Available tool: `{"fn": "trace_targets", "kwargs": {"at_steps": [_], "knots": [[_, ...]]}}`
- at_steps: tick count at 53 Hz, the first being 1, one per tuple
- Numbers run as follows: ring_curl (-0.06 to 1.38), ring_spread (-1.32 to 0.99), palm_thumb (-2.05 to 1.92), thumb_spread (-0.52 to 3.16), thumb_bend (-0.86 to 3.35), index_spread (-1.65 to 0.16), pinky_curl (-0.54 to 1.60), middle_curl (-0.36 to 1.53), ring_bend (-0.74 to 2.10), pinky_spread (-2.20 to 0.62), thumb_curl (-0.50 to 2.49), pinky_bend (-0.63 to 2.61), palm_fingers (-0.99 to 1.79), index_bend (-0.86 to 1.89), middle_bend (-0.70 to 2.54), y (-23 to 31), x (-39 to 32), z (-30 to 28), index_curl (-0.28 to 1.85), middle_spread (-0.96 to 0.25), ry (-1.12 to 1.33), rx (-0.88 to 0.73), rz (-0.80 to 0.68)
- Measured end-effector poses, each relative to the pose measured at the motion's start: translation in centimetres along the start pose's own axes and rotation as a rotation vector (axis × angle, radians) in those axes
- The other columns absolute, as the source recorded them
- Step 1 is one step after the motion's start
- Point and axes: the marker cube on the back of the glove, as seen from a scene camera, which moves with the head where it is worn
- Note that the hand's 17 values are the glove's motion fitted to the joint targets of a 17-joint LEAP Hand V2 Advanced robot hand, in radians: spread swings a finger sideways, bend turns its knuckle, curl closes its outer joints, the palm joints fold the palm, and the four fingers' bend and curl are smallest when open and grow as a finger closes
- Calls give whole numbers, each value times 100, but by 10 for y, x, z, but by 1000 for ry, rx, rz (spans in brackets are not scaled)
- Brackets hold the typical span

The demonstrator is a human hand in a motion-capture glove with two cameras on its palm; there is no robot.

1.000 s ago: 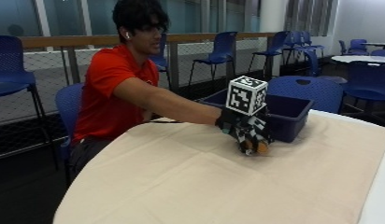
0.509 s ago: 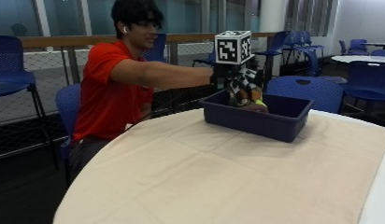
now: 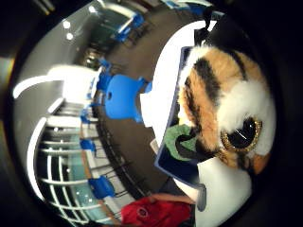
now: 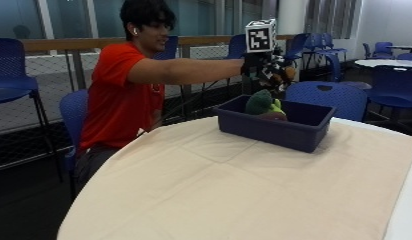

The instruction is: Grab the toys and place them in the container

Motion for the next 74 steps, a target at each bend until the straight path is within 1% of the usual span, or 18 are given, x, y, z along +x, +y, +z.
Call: {"fn": "trace_targets", "kwargs": {"at_steps": [4, 5, 7, 8, 11, 14, 18, 28, 42, 59, 74], "knots": [[49, -50, 67, 85, 0, -43, 42, 62, 69, -44, 80, 112, 67, 12, 28, 2, 3, 6, 45, -50, 13, -80, 27], [47, -45, 58, 93, -5, -43, 40, 60, 61, -38, 76, 107, 43, 16, 23, 3, 4, 7, 45, -47, 11, -98, 26], [49, -33, 45, 98, -10, -41, 51, 56, 50, -27, 70, 127, -5, 12, 4, 5, 6, 8, 47, -34, -5, -122, 23], [50, -28, 42, 101, -9, -40, 53, 54, 46, -24, 68, 135, -17, 11, 4, 6, 7, 9, 47, -30, -17, -132, 24], [42, -17, 27, 105, -11, -38, 50, 46, 27, -15, 61, 148, -32, 6, 0, 11, 16, 11, 40, -19, -45, -151, 34], [37, -10, 16, 108, -10, -36, 49, 40, 21, -8, 56, 153, -32, 7, 0, 14, 22, 12, 36, -13, -37, -148, 40], [33, -2, 7, 111, -7, -35, 49, 34, 18, -1, 50, 156, -32, 8, 2, 22, 38, 10, 32, -8, -10, -137, 41], [32, 8, -3, 113, -4, -33, 46, 25, 17, 7, 42, 156, -31, 11, 6, 50, 84, 11, 28, -3, 20, -110, 86], [29, 11, -4, 114, -4, -33, 41, 19, 16, 12, 34, 149, -30, 12, 8, 103, 143, 29, 25, -4, 68, -95, 114], [26, 10, -3, 114, -4, -33, 35, 17, 16, 13, 29, 139, -29, 13, 9, 165, 221, 45, 24, -5, 85, -55, 196], [23, 10, -3, 114, -4, -34, 33, 16, 16, 13, 27, 132, -27, 14, 9, 214, 268, 42, 24, -6, 86, -44, 259]]}}
